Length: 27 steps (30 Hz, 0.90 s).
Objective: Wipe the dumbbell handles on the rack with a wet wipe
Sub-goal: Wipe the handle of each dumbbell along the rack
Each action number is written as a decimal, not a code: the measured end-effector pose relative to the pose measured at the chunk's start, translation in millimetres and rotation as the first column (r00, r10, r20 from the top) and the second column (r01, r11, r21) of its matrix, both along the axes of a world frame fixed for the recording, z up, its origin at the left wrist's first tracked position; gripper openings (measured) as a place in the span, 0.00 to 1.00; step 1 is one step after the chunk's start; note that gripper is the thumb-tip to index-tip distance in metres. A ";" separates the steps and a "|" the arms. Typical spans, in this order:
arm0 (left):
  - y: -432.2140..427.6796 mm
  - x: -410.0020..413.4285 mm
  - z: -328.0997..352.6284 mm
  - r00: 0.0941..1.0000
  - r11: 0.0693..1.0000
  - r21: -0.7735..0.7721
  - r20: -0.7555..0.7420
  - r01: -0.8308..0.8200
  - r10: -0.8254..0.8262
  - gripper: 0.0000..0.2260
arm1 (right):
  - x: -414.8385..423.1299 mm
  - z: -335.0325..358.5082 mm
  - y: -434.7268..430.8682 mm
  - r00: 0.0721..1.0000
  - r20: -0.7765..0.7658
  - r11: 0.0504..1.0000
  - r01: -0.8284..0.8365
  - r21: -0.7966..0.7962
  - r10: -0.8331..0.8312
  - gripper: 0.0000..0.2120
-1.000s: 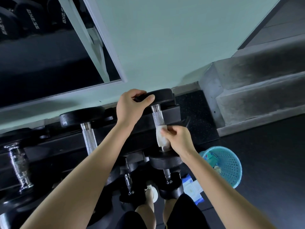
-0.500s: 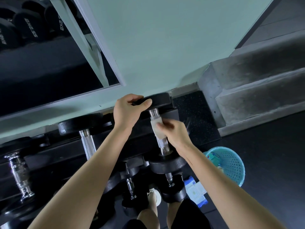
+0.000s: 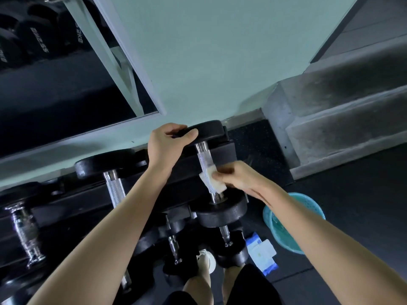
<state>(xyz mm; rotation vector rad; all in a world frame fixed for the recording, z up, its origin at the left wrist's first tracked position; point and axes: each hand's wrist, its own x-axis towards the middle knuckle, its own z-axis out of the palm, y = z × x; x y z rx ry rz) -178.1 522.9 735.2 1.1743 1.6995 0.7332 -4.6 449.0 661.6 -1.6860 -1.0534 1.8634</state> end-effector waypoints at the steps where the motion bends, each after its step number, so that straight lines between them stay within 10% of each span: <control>1: 0.1 0.2 0.0 1.000 1.000 0.000 0.002 0.002 -0.002 0.10 | 2.8 -0.8 -8.7 0.996 0.058 0.997 -0.072 0.022 0.071 0.11; 5: 0.3 0.9 0.6 1.000 1.000 0.005 -0.009 0.008 -0.008 0.10 | -5.6 6.2 -25.6 0.920 0.338 0.961 -0.251 0.113 0.200 0.12; 10: -8.3 -3.0 4.7 0.989 0.997 -0.006 -0.124 0.077 -0.077 0.15 | -29.7 42.1 -40.4 0.723 0.689 0.971 -0.132 0.198 -0.043 0.21; 15: -56.4 -5.3 19.3 0.977 0.977 0.179 -0.159 -0.115 0.144 0.00 | -64.6 65.9 -37.8 0.768 0.591 0.921 -0.005 0.390 -0.246 0.07; 20: -87.8 -4.5 -11.3 0.993 0.998 -0.040 -0.108 -0.043 0.038 0.04 | -67.8 57.0 -46.2 0.740 0.645 0.912 -0.110 0.395 -0.190 0.11; 27: -88.8 29.7 -40.4 0.999 0.990 -0.138 -0.035 -0.002 -0.003 0.15 | -51.5 43.4 -42.7 0.713 0.492 0.830 0.234 0.506 -0.500 0.13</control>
